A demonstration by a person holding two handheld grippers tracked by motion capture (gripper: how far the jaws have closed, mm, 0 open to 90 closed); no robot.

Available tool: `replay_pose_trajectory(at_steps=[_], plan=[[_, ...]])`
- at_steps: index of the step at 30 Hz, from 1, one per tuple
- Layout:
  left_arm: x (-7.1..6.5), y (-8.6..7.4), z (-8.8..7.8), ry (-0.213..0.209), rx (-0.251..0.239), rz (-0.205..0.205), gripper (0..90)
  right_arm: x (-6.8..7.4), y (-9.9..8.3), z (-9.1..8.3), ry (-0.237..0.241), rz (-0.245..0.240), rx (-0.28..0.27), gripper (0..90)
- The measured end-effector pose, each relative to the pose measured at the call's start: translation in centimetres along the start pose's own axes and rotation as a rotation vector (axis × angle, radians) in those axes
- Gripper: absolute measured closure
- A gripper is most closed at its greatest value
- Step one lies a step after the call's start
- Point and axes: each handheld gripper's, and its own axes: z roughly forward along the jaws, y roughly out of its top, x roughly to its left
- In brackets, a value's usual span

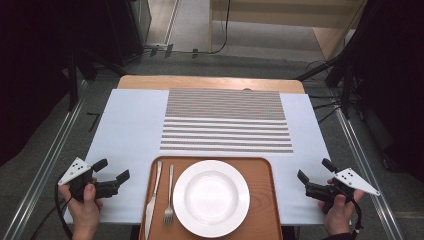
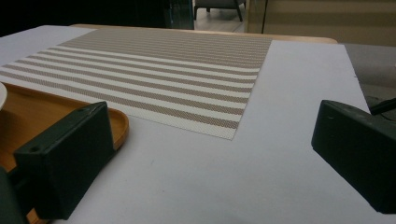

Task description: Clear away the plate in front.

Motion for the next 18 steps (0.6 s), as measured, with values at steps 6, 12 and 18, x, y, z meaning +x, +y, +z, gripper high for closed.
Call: replay_pose_trajectory(at_steps=[6, 12, 18], plan=[[0.4, -0.1, -0.5, 0.024, 0.017, 0.024, 0.0, 0.0, 0.0, 0.0, 0.0, 0.001, 0.0, 0.0], [0.7, -0.3, -0.9, 0.024, 0.011, 0.021, 0.0, 0.0, 0.0, 0.0, -0.001, 0.001, 0.001, 0.0], [1.3, -0.5, -1.5, 0.046, 0.017, 0.021, 0.0, 0.0, 0.0, 0.0, -0.001, 0.001, 0.001, 0.0]])
